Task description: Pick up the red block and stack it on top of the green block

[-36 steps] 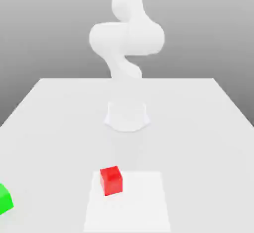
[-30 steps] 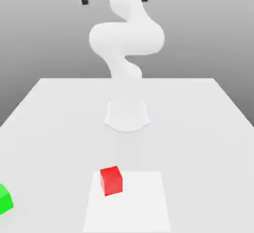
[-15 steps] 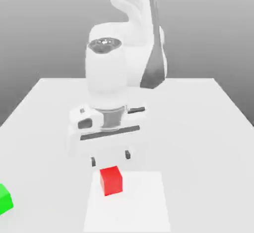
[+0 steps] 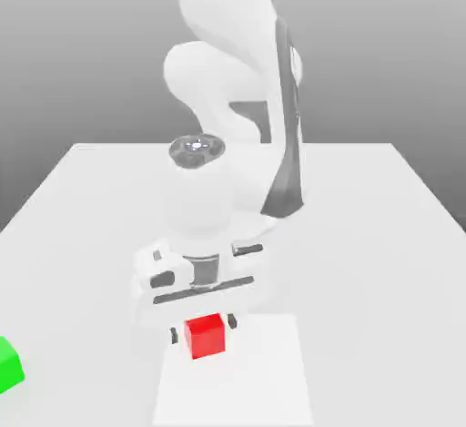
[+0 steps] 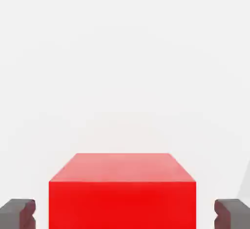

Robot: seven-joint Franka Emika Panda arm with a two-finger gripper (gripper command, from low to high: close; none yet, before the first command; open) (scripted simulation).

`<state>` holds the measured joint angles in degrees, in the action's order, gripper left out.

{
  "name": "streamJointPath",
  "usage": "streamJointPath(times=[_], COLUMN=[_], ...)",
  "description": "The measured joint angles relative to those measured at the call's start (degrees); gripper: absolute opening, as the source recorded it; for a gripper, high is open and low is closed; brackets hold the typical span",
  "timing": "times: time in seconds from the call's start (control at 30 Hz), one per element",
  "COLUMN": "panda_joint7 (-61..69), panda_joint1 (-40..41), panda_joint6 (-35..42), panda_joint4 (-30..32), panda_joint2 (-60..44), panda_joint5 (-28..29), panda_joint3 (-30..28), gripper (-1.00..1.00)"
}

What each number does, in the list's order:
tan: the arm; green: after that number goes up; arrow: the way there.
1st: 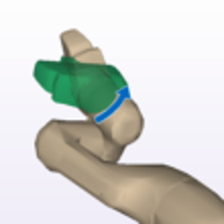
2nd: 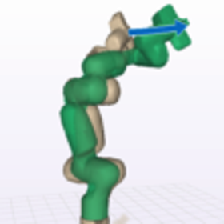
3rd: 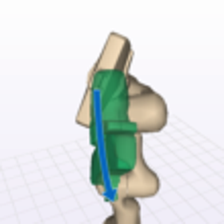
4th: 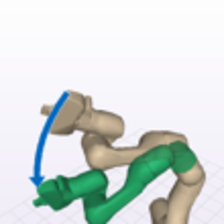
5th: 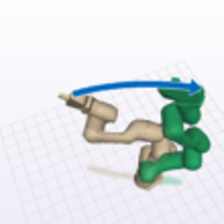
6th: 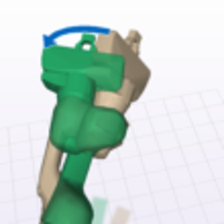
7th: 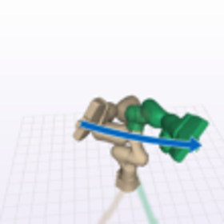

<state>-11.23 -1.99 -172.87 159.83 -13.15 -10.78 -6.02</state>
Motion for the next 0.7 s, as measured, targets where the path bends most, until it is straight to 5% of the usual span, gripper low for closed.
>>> streamJointPath(times=[0.57, 0.7], panda_joint7=[-8.01, -5.62], panda_joint1=[-2.04, -2.13], panda_joint6=[11.27, 15.07], panda_joint4=[1.98, -2.36], panda_joint2=[13.55, 12.54], panda_joint5=[11.06, 12.77], panda_joint3=[-4.90, -8.65], gripper=[-1.00, -1.00])
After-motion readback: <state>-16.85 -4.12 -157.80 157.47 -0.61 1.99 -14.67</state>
